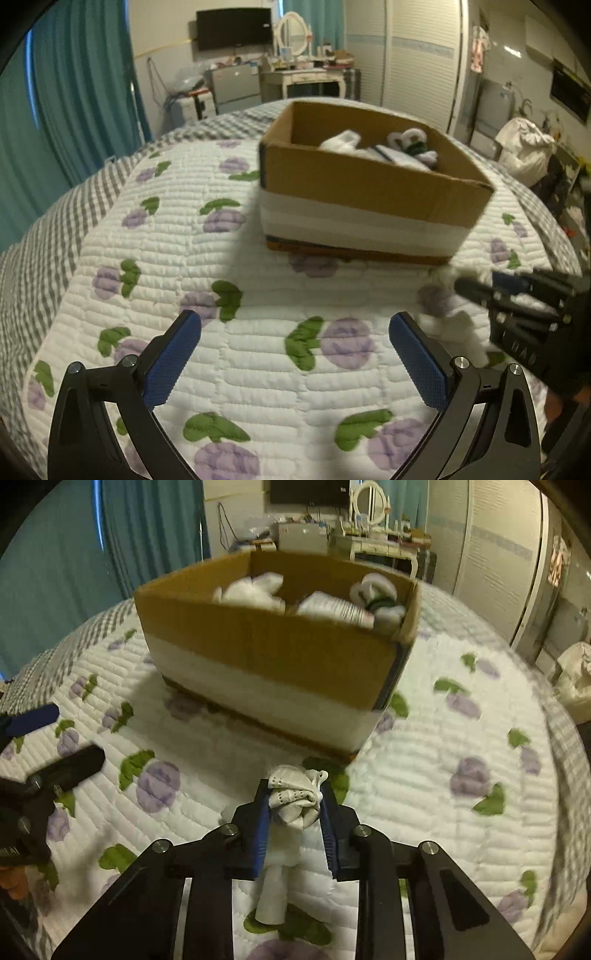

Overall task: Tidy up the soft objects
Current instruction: 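Grasp the small white sock with the right tool while the left grasps the white plastic piece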

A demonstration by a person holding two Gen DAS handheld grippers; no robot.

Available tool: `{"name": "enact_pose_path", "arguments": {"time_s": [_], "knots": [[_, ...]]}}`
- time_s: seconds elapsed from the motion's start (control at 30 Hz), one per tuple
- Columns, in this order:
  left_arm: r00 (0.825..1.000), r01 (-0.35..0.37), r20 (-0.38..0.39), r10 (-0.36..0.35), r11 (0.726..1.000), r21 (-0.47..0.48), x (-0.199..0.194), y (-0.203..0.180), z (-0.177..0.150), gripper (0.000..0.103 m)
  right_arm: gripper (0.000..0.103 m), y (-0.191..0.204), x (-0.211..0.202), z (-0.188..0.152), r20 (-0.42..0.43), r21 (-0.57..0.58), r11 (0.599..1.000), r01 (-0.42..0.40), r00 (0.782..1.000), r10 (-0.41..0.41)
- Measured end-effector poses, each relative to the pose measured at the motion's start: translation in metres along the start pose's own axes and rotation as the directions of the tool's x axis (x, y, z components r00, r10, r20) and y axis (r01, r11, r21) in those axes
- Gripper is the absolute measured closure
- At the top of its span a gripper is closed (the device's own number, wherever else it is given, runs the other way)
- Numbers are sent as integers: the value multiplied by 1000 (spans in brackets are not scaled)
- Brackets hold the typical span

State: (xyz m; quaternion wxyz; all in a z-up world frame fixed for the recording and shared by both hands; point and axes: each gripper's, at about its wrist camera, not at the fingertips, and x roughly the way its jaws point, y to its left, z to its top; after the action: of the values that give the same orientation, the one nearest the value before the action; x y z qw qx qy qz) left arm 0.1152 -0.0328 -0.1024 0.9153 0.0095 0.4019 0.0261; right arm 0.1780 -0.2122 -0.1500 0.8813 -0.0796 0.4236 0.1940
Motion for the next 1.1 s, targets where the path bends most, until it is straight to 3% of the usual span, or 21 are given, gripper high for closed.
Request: {"name": "enact_pose_path", "arguments": {"time_s": [0.07, 0.23, 0.4, 0.6, 0.77, 0.83, 1.03, 1.07, 1.1], "knots": [[1000, 4, 5, -4, 1000, 12, -7, -10, 2, 0, 79, -4, -17, 9, 20, -19, 1000, -19, 1000, 19], [1000, 18, -23, -18, 1000, -10, -17, -43, 6, 0, 79, -10, -48, 23, 54, -153, 988, 30, 998, -22], [999, 32, -32, -33, 999, -23, -9, -76, -2, 0, 79, -25, -60, 6, 26, -237, 971, 35, 999, -30], [995, 29, -88, -37, 996, -89, 23, -100, -13, 2, 79, -56, -52, -10, 26, -197, 980, -5, 1000, 10], [988, 24, -151, -43, 992, -126, 50, -103, -21, 11, 80, -69, -28, -15, -3, -169, 985, -37, 999, 37], [982, 44, -175, -70, 988, -146, 59, -103, -23, 19, 80, -73, -22, -17, -13, -162, 986, -47, 999, 46], [978, 63, -190, -85, 991, -122, 68, -114, -20, 20, 79, -96, -14, -22, -28, -98, 993, -61, 998, 59], [977, 69, -190, -92, 990, -126, 69, -114, -19, 22, 79, -99, -15, -22, -26, -85, 995, -56, 998, 54], [977, 83, -186, -107, 988, -132, 70, -115, -18, 33, 79, -101, -15, -21, -26, -80, 995, -51, 998, 49]]}}
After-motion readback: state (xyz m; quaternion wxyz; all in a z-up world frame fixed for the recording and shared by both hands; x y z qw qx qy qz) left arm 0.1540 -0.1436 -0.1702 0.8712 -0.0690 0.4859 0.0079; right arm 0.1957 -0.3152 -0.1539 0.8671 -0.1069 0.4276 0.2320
